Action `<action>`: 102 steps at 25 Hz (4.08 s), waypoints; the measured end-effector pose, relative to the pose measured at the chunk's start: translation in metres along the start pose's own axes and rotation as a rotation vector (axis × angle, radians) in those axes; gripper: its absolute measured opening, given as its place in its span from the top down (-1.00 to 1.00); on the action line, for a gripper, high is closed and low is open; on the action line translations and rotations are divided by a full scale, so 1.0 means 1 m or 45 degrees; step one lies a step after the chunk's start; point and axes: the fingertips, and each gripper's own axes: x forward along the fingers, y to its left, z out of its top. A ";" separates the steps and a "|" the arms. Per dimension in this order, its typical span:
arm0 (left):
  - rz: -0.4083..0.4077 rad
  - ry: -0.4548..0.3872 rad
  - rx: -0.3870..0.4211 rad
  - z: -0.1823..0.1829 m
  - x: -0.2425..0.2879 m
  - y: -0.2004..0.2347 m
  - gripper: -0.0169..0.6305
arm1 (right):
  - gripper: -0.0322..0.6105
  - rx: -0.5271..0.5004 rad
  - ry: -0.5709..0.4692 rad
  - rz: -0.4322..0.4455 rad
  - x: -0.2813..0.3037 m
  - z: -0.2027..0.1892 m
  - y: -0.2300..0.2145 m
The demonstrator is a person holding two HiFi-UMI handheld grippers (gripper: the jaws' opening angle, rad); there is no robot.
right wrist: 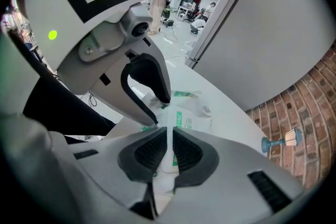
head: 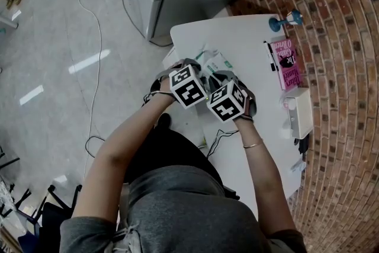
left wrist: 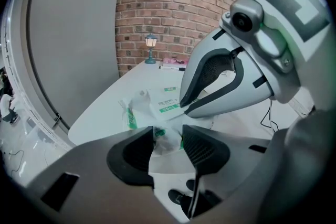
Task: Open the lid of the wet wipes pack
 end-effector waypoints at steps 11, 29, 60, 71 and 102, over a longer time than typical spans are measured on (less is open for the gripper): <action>0.006 -0.008 -0.013 0.000 -0.001 0.001 0.39 | 0.80 0.069 -0.006 0.067 -0.005 0.004 -0.002; -0.012 -0.003 -0.017 0.002 0.000 0.002 0.41 | 0.79 0.180 -0.043 0.202 -0.008 0.004 -0.008; -0.011 0.018 0.017 0.000 0.001 0.001 0.44 | 0.86 0.222 -0.053 0.111 -0.025 -0.008 -0.078; 0.000 0.014 0.000 0.001 0.001 0.001 0.44 | 0.81 0.225 -0.037 0.059 -0.006 -0.010 -0.093; 0.007 -0.001 -0.012 0.001 0.001 0.002 0.44 | 0.88 0.065 0.081 -0.217 0.046 -0.027 -0.098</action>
